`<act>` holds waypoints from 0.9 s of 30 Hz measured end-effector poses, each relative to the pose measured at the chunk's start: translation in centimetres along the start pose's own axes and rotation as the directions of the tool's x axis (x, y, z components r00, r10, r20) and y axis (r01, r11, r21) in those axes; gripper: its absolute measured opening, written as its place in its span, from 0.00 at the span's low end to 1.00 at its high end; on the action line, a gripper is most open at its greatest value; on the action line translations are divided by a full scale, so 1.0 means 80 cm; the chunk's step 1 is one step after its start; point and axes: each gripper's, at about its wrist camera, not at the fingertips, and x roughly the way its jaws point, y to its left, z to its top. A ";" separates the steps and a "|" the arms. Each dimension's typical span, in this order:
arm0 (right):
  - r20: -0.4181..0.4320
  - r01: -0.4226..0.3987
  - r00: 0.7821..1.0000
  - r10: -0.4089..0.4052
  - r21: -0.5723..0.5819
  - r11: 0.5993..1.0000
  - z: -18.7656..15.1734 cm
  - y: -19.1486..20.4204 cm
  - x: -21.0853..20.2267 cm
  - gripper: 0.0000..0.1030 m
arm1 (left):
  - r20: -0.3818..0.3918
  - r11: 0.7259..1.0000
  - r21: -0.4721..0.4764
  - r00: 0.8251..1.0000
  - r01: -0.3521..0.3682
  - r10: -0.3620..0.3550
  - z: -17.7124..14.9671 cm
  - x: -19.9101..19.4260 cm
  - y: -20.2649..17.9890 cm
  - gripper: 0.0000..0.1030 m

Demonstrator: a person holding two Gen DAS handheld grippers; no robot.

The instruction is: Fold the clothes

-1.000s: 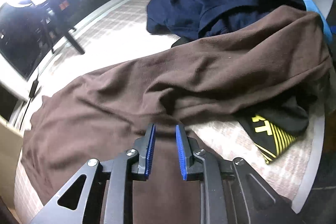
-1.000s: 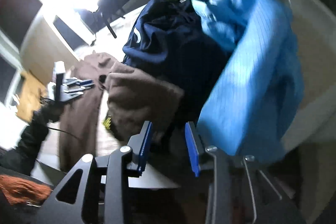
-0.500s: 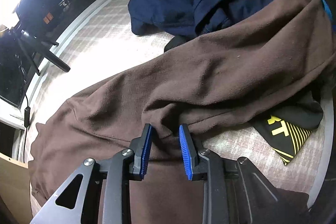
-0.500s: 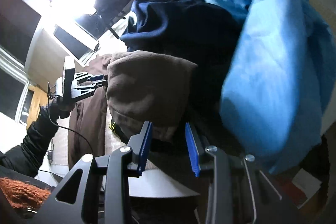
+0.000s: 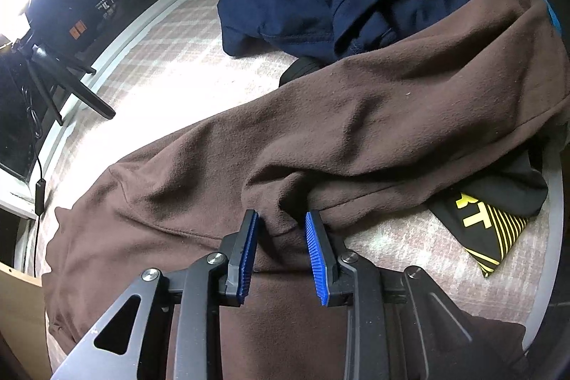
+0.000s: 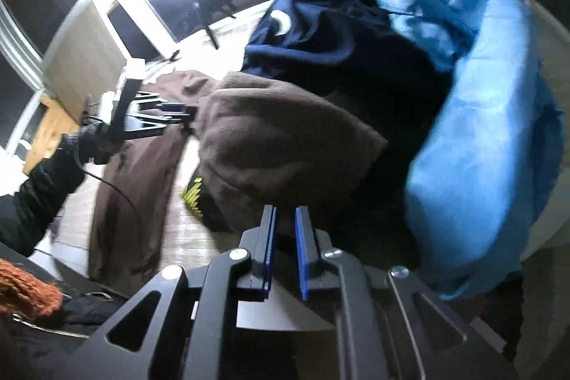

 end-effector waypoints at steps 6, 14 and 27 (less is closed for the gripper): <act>0.005 0.036 0.999 -0.036 0.083 0.996 0.013 -0.038 0.014 0.33 | -0.015 1.000 0.010 1.000 0.000 0.000 0.003 0.001 -0.003 0.26; 0.053 -0.045 0.998 0.044 0.007 0.999 0.016 -0.021 -0.001 0.33 | -0.026 1.000 0.006 1.000 -0.006 0.006 0.003 0.001 -0.003 0.26; -0.034 -0.196 0.980 0.196 -0.009 0.981 0.006 -0.025 0.040 0.33 | -0.042 1.000 0.012 0.999 -0.020 0.021 0.006 0.005 -0.005 0.26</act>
